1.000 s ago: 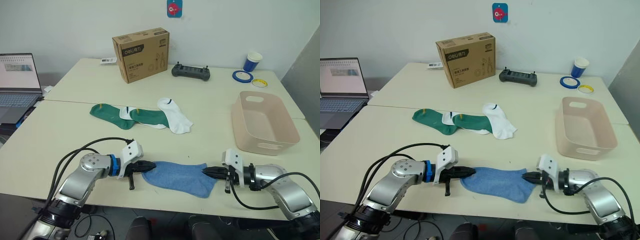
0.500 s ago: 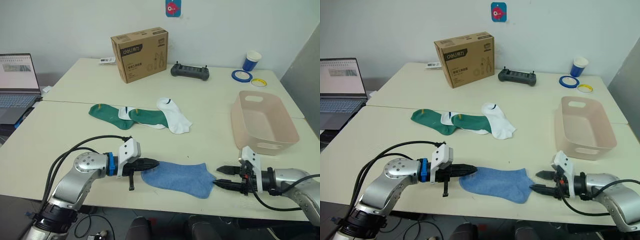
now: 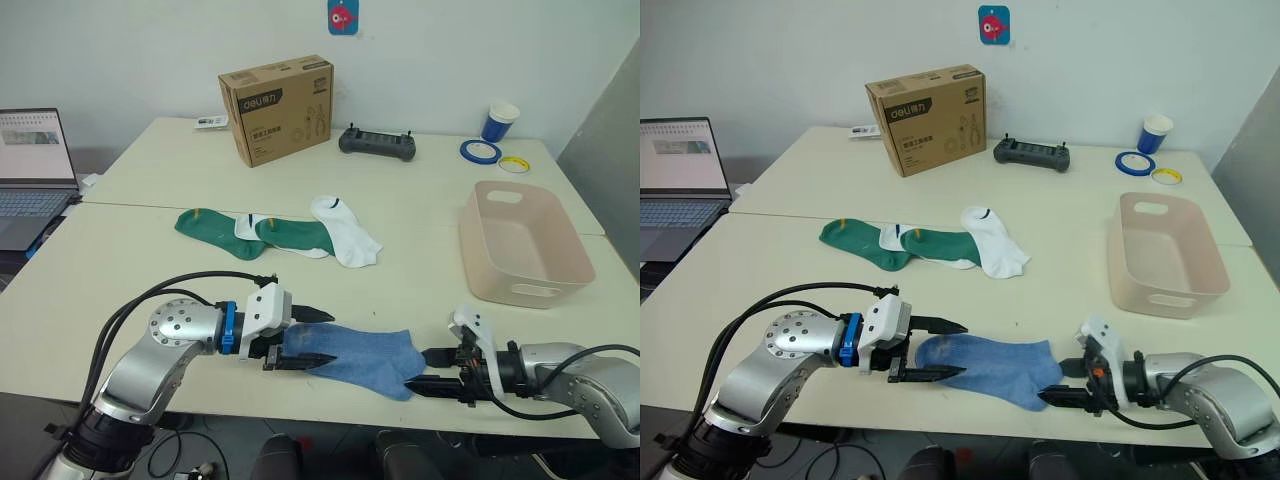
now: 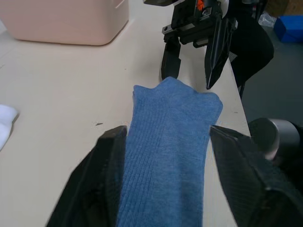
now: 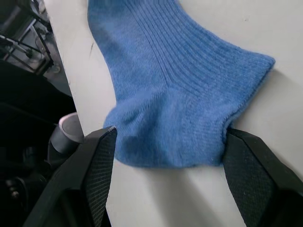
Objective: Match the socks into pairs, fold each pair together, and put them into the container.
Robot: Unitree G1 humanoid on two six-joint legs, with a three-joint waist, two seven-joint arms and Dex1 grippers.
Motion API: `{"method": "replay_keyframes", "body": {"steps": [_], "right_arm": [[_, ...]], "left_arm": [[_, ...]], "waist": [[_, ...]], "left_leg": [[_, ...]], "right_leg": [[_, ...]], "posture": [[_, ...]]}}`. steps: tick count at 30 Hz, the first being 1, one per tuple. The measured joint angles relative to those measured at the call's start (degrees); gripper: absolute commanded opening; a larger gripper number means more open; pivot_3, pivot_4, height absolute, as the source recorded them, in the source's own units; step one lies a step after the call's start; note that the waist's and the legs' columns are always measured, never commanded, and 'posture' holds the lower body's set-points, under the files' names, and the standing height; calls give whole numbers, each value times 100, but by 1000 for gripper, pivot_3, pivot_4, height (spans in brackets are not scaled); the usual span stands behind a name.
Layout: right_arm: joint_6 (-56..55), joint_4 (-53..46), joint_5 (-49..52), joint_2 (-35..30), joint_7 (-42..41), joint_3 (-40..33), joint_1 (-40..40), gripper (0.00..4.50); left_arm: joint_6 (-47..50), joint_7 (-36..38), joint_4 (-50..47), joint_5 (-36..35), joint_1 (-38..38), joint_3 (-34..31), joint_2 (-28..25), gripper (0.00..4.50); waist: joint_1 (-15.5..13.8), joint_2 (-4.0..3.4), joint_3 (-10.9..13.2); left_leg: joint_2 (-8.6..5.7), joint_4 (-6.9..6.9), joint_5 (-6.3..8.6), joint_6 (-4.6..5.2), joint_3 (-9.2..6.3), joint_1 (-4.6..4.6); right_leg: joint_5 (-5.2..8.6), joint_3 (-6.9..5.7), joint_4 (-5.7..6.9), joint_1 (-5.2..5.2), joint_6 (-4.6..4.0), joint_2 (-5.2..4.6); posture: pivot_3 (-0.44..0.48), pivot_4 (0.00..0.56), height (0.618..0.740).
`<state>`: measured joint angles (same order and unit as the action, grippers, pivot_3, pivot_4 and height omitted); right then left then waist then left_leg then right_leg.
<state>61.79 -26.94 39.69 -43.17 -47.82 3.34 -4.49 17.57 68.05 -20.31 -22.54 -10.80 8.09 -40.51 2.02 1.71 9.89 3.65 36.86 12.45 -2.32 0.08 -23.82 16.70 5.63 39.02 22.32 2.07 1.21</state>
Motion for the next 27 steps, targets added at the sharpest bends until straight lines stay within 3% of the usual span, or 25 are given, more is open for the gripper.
{"method": "replay_keyframes", "body": {"steps": [2, 10, 20, 26, 27], "right_arm": [[21, 20, -18, -3, 50, 20, -57, 2900], [-144, 419, -138, -97, -72, 90, -155, 149], [-528, 1379, -269, -477, -812, 126, -802, 44], [-1114, 2102, -755, -848, -1579, 503, -1417, 44], [-1152, 2166, -781, -836, -1639, 540, -1460, 0]], "left_arm": [[-12, -25, -6, 4, 42, 0, 0, 4500], [-47, -245, -3, 84, 46, 0, 9, 4500], [-64, -250, 201, 138, -66, 28, 37, 4500], [-139, -367, 832, 606, -457, 554, 451, 4500], [-167, -378, 921, 645, -503, 617, 517, 4123]], "waist": [[-1, 0, 0], [-6, 1, 1], [-8, -3, 7], [-12, 0, 13], [-13, 1, 14]], "left_leg": [[-1, 1, 0, 0, 1, 0], [-2, 0, 0, 0, 2, -1], [-4, 0, 0, 0, 5, -2], [-7, 1, 0, 1, 6, -3], [-5, -2, 0, 1, 3, -5]], "right_leg": [[1, 1, -1, 0, -1, -2], [2, 0, -2, 1, -2, -3], [2, 1, -3, 3, -2, -3], [-4, 1, -4, 3, 8, -5], [-14, -1, -4, 5, 26, -2]], "posture": [[0, 150, 740], [0, 150, 740], [0, 150, 740], [0, 150, 740], [0, 150, 740]]}}
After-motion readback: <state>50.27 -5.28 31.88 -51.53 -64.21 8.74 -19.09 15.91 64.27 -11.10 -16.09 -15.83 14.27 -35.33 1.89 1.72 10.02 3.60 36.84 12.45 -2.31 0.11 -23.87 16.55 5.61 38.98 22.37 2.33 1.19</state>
